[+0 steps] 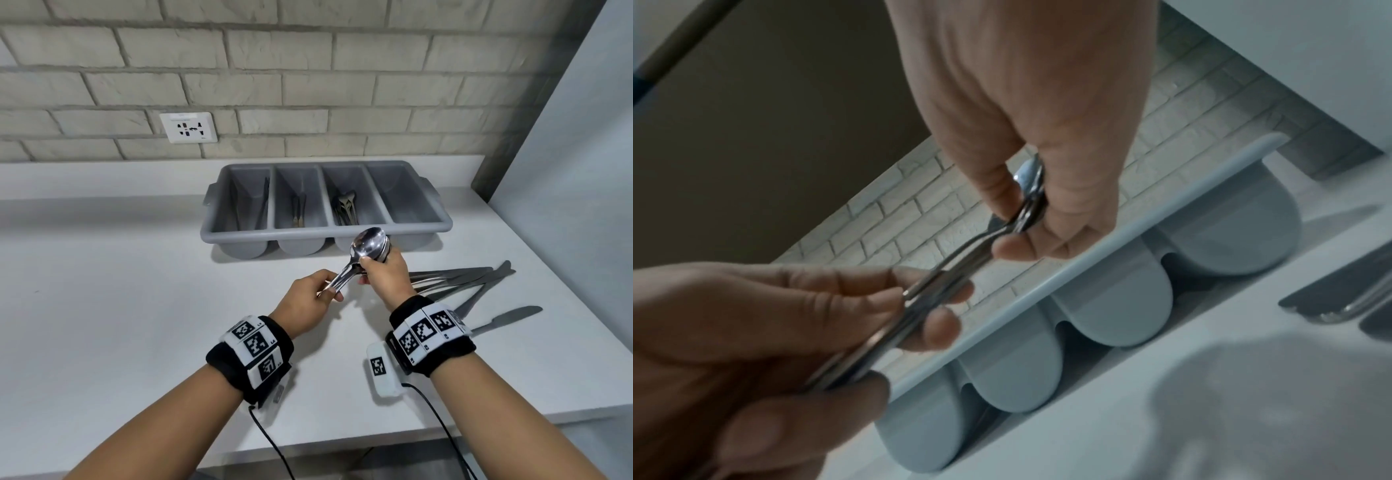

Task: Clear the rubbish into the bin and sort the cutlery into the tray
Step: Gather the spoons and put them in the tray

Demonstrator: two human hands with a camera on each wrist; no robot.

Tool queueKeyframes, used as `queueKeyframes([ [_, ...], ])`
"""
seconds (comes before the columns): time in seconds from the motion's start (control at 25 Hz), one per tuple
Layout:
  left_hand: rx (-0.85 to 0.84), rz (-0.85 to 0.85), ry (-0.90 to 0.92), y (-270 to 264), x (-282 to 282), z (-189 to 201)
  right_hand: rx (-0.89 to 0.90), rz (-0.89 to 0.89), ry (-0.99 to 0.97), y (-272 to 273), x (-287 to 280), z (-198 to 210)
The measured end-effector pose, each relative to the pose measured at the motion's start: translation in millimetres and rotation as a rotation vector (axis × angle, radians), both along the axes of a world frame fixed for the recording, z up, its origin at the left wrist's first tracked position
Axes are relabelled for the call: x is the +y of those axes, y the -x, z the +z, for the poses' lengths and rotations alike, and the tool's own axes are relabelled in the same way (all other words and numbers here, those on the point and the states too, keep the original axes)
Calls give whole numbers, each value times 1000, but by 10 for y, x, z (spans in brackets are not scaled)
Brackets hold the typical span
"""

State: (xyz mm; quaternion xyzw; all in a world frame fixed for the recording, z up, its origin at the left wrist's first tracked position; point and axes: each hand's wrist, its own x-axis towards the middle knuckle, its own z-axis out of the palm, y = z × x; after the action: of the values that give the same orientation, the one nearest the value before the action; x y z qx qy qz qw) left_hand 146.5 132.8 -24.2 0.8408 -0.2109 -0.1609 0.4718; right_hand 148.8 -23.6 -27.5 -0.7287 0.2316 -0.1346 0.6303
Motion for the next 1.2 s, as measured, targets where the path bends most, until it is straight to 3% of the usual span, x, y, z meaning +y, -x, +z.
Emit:
queueKeyframes([
  [0.2, 208, -166, 8, -5, -81, 225, -28, -41, -177, -58, -142, 53],
  [0.44, 170, -31, 91, -286, -607, 479, -94, 1, -308, -354, -689, 415],
  [0.64, 90, 146, 166, -670, -1333, 565, -73, 66, -45, -721, -1278, 535],
  [0.92, 178, 231, 176, -1133, -2209, 517, 59, 41, 95, -1307, -1911, 493],
  [1.2, 112, 407, 160, -1355, -2221, 353, 73, 240, 148, -1539, -1771, 394],
])
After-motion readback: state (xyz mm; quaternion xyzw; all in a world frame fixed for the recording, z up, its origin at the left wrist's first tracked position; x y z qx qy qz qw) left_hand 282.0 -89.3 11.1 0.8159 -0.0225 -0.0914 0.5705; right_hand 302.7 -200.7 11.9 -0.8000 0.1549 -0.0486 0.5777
